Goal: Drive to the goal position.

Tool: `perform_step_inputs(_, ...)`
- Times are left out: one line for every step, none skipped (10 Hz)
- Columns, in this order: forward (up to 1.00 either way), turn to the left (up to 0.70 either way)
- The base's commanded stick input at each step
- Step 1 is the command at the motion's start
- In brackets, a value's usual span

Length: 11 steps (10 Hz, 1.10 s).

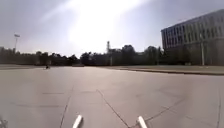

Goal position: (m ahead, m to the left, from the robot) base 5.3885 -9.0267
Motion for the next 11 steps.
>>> perform_step_inputs(0.0,-1.0)
perform_step_inputs(0.0,-1.0)
perform_step_inputs(0.0,-1.0)
perform_step_inputs(0.0,-1.0)
perform_step_inputs(0.0,-1.0)
perform_step_inputs(0.0,-1.0)
perform_step_inputs(0.0,-1.0)
perform_step_inputs(0.0,-1.0)
perform_step_inputs(0.0,-1.0)
perform_step_inputs(0.0,-1.0)
perform_step_inputs(0.0,-1.0)
